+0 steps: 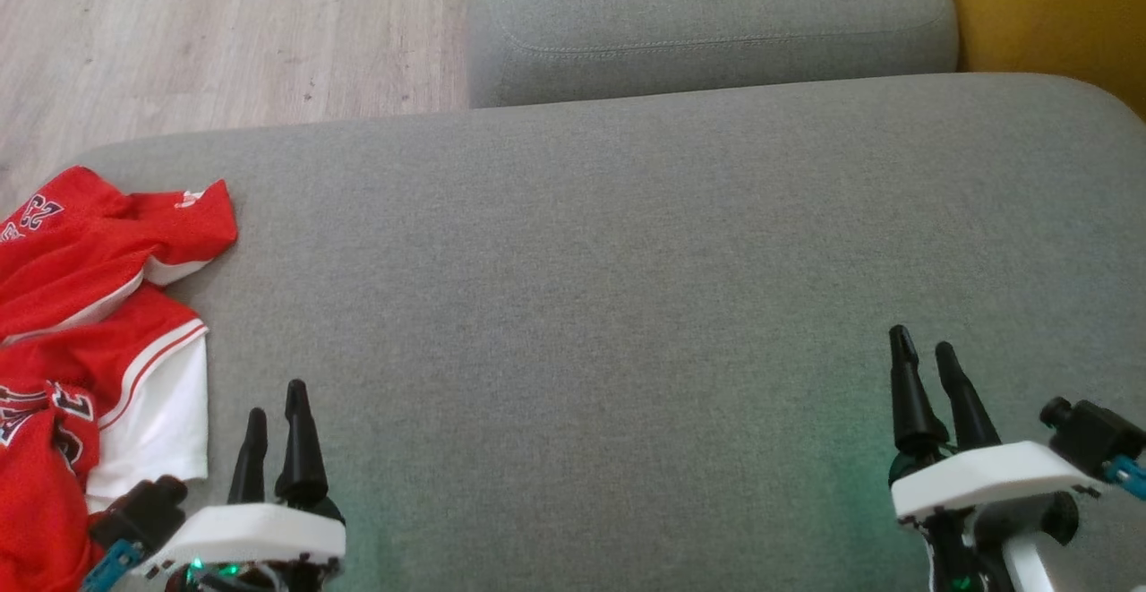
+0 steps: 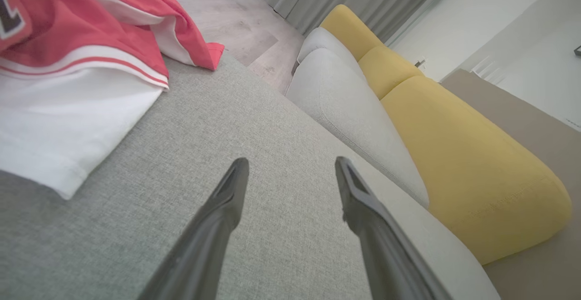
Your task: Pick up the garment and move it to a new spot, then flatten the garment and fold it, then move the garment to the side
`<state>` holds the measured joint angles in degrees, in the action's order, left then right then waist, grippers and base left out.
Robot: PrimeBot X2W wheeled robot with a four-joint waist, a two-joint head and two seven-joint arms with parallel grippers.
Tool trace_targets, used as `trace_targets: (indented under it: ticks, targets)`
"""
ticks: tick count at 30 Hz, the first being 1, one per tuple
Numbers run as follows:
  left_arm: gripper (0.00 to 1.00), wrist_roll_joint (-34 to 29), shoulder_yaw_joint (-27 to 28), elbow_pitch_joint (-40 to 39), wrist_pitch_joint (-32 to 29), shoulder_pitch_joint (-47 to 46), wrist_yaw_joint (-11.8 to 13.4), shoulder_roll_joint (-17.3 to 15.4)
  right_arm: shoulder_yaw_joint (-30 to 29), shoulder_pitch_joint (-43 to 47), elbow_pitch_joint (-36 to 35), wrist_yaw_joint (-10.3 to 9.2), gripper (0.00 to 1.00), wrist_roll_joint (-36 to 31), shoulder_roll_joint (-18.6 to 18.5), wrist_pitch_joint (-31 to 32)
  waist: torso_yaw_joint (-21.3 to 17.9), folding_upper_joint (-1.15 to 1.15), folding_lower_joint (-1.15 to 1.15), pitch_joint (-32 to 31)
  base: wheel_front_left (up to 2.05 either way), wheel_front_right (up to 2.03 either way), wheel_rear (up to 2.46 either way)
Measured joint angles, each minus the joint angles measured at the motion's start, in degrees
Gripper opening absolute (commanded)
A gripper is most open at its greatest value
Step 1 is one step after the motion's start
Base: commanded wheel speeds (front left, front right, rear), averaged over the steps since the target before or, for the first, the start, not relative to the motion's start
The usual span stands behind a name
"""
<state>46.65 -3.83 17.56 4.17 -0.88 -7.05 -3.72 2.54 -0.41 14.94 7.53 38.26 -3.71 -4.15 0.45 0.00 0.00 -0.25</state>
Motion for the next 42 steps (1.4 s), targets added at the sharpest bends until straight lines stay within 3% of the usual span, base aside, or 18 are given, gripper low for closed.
trace_targets:
  ticks: [24,42]
  targets:
    - [1.0,-17.1,-2.27,2.6,3.85,-0.08,0.07,-1.46,2.21,-0.08,0.91,0.0,1.0,-17.78,-0.31,-3.88,0.29,0.0,0.0,-0.39,0.0,0.0,0.0]
    - [1.0,-26.88,-2.09,7.56,6.71,-0.96,0.59,-2.48,1.47,-0.08,3.19,0.0,1.0,-24.48,0.59,-6.75,0.68,0.0,0.0,-0.83,0.0,0.0,0.0]
